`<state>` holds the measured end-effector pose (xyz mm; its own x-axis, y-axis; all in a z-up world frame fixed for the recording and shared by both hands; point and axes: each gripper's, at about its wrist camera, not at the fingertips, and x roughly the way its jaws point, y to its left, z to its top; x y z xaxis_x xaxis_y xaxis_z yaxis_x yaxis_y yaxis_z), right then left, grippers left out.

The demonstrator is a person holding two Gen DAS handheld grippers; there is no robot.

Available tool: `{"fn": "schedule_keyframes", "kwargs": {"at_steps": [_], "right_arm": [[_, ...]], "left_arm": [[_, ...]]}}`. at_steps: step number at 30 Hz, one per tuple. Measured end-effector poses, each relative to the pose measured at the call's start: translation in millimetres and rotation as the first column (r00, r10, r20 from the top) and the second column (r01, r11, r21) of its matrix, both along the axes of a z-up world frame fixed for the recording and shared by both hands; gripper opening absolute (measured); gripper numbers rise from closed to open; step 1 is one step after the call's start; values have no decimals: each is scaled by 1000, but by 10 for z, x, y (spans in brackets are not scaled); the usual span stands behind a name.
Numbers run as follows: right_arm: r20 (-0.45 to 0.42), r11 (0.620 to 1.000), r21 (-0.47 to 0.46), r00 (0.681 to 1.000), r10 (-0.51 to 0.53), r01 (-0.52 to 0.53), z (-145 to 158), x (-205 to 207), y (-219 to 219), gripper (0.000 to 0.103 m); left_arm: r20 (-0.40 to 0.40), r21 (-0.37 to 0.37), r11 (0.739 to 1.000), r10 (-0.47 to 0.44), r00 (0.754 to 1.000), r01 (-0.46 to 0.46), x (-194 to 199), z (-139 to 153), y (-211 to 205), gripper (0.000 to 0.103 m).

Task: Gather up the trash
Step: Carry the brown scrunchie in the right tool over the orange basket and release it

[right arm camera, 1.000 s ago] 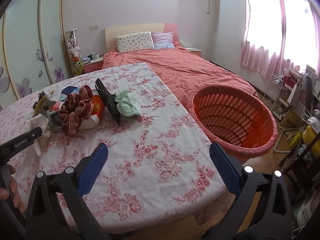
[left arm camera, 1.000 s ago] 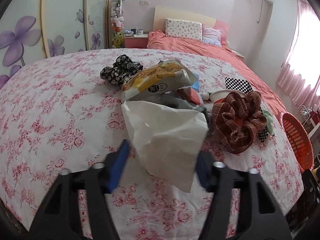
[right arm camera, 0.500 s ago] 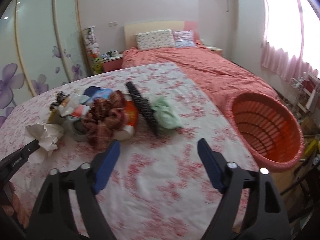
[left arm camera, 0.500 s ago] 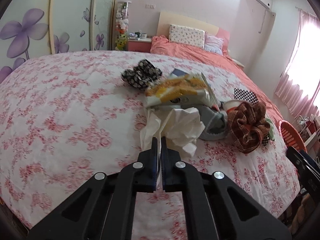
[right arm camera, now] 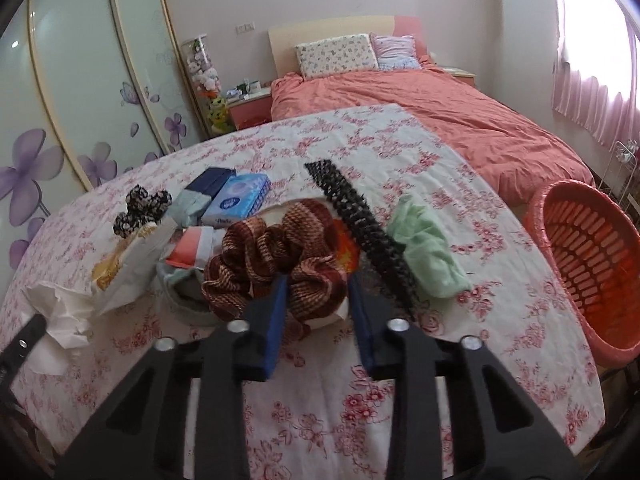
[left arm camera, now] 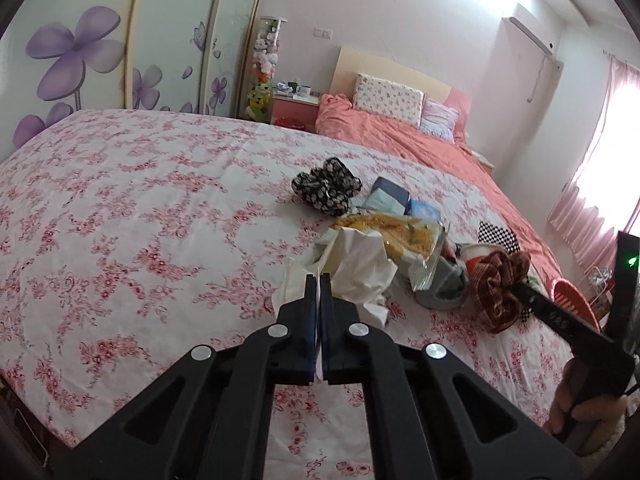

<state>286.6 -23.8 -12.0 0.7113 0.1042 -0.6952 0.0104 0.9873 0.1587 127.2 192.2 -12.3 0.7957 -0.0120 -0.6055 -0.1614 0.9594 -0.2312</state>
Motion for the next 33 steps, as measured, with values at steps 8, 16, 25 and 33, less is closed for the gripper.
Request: {"fn": "schedule_keyframes", "kwargs": {"at_steps": [8, 16, 25, 33], "right_arm": [[56, 999, 12, 998, 40, -41, 162, -82, -23, 8], [143, 998, 34, 989, 41, -46, 519, -267, -165, 8], [208, 999, 25, 977, -39, 34, 727, -465, -585, 8], [231, 988, 12, 961, -152, 154, 741, -630, -1173, 8]], "left_arm": [[36, -32, 999, 2, 999, -1, -22, 159, 66, 1], [62, -55, 998, -23, 998, 26, 5, 326, -21, 1], [104, -38, 993, -110, 989, 114, 111, 525, -418, 1], [109, -42, 969, -236, 966, 241, 297, 563, -1016, 1]]}}
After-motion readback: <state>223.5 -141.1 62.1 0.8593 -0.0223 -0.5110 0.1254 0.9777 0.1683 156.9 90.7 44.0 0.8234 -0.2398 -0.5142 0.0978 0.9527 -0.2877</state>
